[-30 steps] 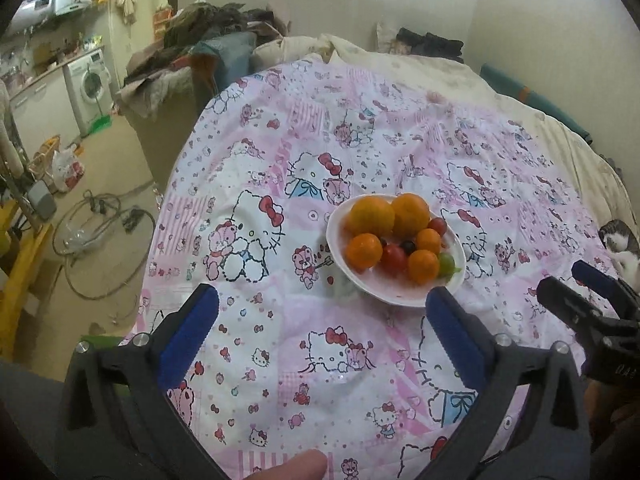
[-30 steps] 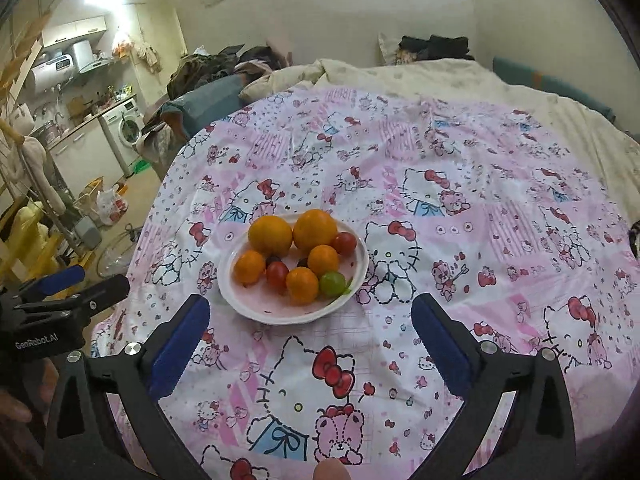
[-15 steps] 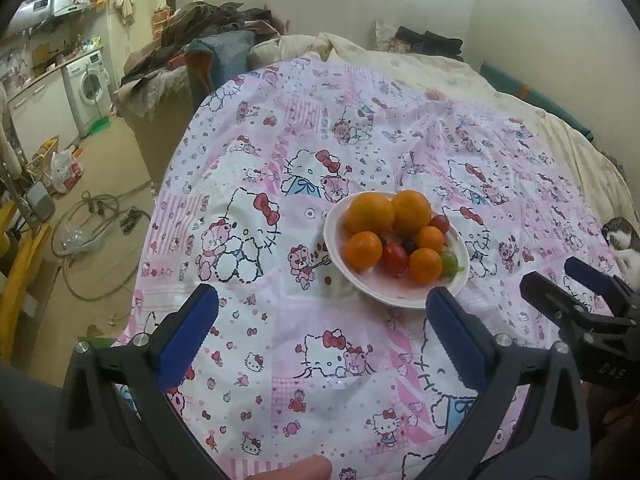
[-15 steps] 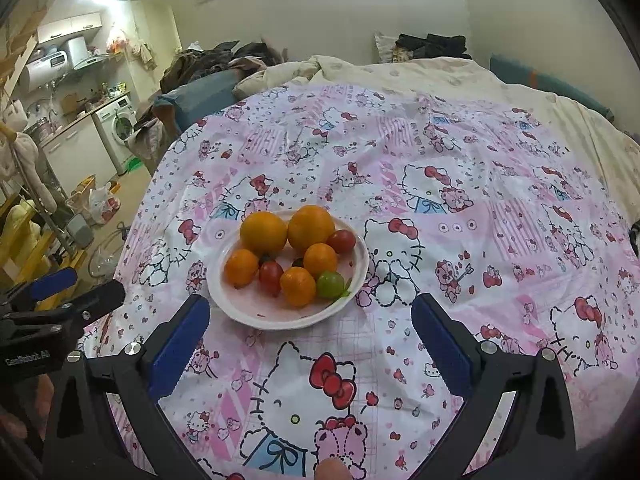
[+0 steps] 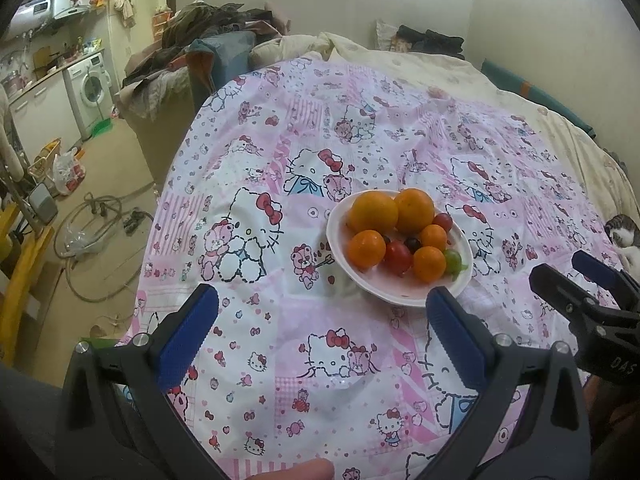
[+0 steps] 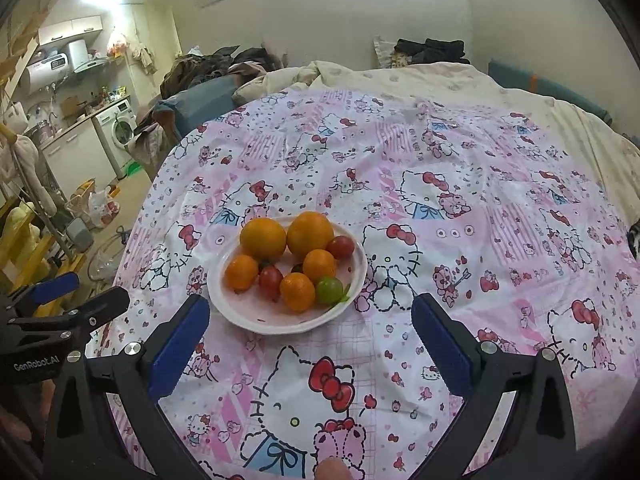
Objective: Organize fruits
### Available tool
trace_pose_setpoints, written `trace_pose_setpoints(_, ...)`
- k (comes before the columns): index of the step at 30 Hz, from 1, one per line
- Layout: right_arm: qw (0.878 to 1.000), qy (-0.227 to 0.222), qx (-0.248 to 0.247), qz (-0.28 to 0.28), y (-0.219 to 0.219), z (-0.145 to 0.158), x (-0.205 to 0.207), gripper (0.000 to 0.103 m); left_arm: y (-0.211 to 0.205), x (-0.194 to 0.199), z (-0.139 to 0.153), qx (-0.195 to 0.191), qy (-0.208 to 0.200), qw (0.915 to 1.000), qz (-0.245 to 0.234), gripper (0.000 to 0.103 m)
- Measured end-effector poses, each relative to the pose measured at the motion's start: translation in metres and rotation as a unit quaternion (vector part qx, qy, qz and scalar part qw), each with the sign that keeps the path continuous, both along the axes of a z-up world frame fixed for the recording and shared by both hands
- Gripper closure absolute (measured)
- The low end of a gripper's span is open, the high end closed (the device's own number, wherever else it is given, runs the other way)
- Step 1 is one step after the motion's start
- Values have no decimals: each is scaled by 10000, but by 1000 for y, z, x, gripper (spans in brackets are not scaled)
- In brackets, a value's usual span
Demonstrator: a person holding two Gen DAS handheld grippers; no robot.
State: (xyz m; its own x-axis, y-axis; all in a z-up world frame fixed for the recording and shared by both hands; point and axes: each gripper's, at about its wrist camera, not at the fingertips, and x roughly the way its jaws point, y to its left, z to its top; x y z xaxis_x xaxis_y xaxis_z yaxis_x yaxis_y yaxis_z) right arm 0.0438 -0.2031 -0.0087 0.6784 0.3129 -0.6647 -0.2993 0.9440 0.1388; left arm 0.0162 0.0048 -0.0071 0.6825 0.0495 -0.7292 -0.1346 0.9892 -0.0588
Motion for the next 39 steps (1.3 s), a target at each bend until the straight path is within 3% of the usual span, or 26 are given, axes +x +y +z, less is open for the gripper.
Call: trace_pose_setpoints(39,9999,42,16,-116,-4,2,1,0,2,-1,1,-24,10,10000,3,1)
